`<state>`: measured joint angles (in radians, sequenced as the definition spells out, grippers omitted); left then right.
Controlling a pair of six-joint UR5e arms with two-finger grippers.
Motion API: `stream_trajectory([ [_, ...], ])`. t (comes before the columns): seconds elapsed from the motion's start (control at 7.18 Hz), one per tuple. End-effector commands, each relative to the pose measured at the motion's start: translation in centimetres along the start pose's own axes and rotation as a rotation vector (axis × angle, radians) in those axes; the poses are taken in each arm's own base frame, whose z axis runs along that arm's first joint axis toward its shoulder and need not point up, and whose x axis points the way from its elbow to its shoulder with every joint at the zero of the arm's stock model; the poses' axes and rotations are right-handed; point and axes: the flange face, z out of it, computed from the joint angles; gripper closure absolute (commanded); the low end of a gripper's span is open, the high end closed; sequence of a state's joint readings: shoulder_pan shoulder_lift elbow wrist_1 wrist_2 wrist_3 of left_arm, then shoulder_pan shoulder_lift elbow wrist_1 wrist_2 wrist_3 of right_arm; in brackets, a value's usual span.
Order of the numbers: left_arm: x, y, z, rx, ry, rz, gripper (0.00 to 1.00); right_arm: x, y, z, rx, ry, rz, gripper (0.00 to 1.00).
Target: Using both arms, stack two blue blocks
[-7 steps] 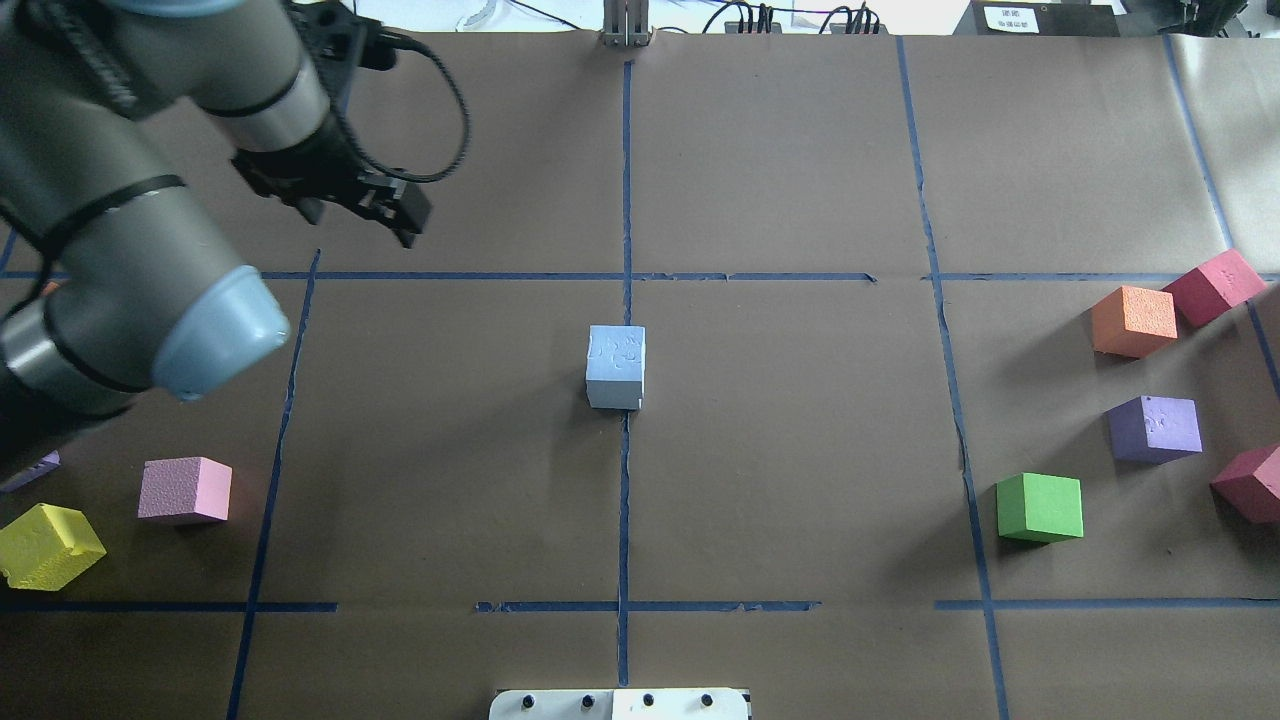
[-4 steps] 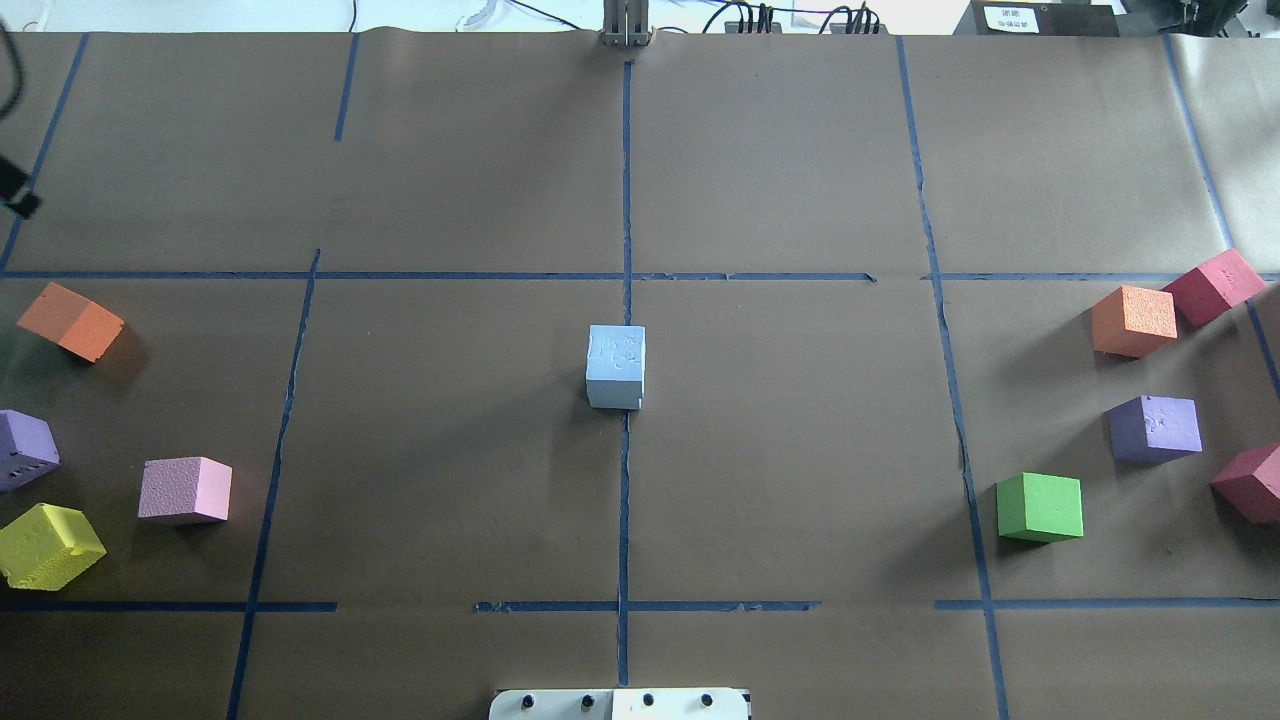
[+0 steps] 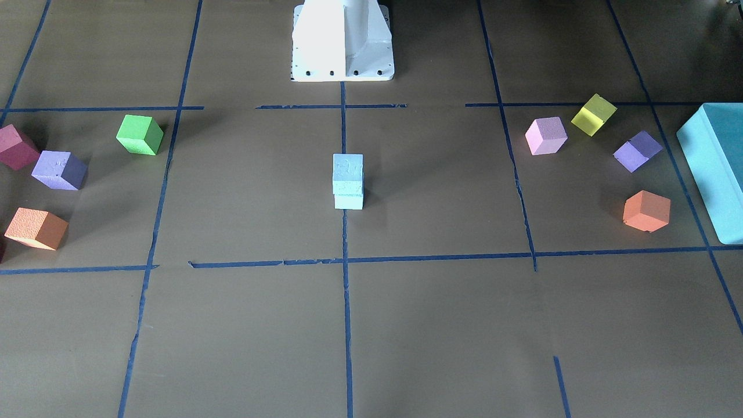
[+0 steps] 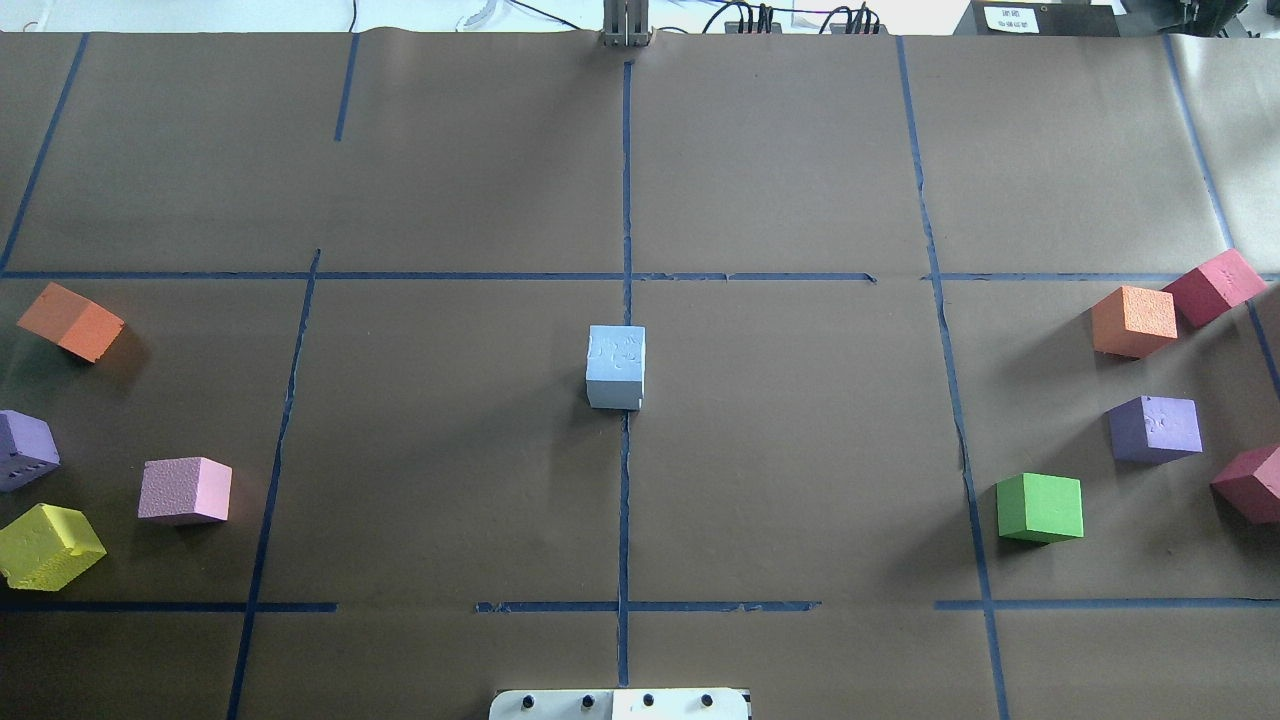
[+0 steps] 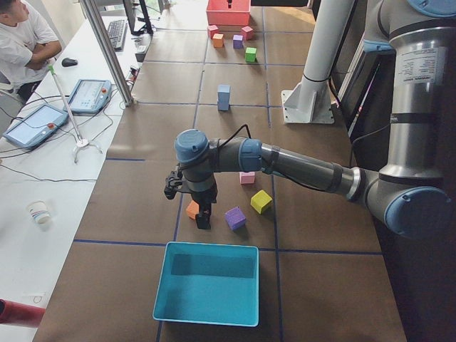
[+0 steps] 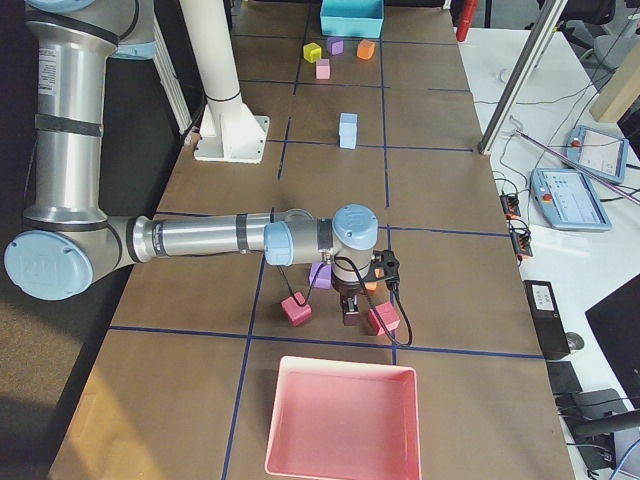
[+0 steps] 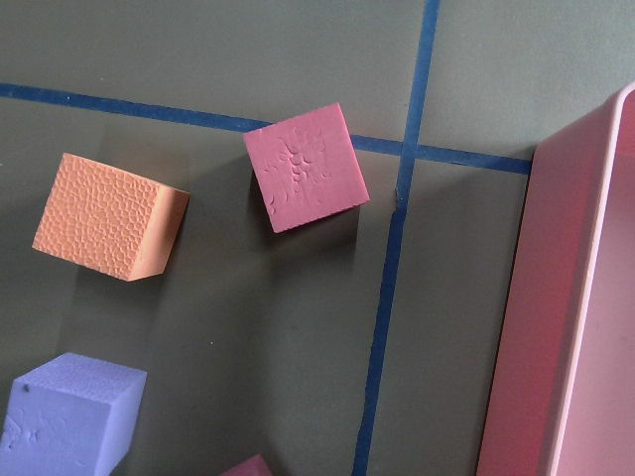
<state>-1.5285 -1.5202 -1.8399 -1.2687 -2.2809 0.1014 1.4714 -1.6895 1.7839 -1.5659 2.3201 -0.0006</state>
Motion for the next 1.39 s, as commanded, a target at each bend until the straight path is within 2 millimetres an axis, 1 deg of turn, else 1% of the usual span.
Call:
stream_trajectory([
  [0.0, -2.1, 1.9, 1.9, -0.014, 0.07, -0.048, 0.0, -0.1, 0.0, 0.0, 0.0, -0.001, -0.002, 0.0],
  [0.14, -2.3, 2.6, 2.8, -0.01, 0.12, -0.053, 0.0, -0.2, -0.1, 0.1, -0.002, -0.001, -0.004, 0.0],
  [0.28, -2.5, 2.4, 3.0, 0.005, 0.119, -0.037, 0.0, -0.3, -0.1, 0.1, -0.002, -0.001, -0.006, 0.0],
  [0.42, -2.3, 2.2, 2.7, 0.015, 0.118, -0.03, 0.0, -0.2, -0.1, 0.2, -0.003, -0.001, -0.007, 0.0],
  [0.56, -1.7, 1.6, 2.0, 0.025, 0.109, -0.025, 0.0, -0.2, -0.1, 0.2, -0.003, -0.001, -0.007, 0.0],
  [0.84, -1.5, 2.1, 1.6, 0.032, 0.099, -0.014, 0.0, -0.2, -0.1, 0.2, -0.003, -0.001, -0.007, 0.0],
  [0.98, -1.5, 2.1, 1.8, 0.028, 0.101, -0.016, 0.0, -0.2, -0.1, 0.2, -0.003, -0.001, -0.005, 0.0],
  [1.25, -0.8, 2.1, 0.9, 0.045, 0.1, 0.001, 0.0, -0.4, -0.1, 0.4, -0.007, -0.002, -0.01, 0.0],
])
